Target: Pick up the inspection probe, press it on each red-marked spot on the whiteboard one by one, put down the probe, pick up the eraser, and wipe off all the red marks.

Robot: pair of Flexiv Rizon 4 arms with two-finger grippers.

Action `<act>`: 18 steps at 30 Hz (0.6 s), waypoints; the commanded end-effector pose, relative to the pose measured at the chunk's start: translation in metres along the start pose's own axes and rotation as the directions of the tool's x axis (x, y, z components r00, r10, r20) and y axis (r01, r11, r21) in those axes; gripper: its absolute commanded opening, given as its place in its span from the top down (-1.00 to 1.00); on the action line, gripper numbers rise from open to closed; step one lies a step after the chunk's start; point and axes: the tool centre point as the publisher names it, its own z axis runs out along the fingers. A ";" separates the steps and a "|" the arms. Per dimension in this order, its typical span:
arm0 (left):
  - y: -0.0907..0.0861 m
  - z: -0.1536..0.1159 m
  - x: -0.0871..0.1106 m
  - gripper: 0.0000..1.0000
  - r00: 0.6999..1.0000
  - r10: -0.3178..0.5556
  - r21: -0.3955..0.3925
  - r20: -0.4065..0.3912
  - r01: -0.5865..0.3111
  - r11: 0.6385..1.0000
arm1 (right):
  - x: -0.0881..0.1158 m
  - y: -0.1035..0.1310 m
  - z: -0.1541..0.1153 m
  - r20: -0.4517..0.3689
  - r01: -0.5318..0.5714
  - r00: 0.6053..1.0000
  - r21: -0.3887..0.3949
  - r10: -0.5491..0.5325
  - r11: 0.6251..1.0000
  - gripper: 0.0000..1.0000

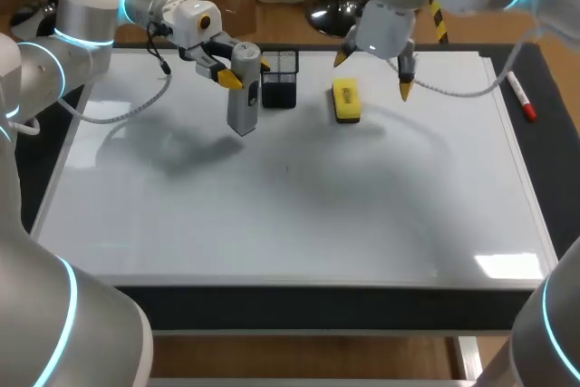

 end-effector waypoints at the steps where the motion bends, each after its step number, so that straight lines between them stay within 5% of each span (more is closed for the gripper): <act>1: 0.001 -0.006 -0.005 1.00 0.997 -0.002 0.005 -0.081 0.002 1.000 | 0.017 0.005 -0.012 0.143 -0.058 0.988 0.006 0.057 0.998 -1.00; 8: 0.001 -0.006 -0.005 1.00 0.997 -0.002 0.005 -0.081 0.002 1.000 | 0.021 0.004 -0.031 0.255 -0.235 0.935 -0.075 0.246 0.969 -1.00; 18: 0.001 -0.006 -0.005 1.00 0.997 -0.002 0.005 -0.081 0.002 1.000 | 0.026 0.003 -0.060 0.289 -0.384 0.858 -0.188 0.425 0.904 -1.00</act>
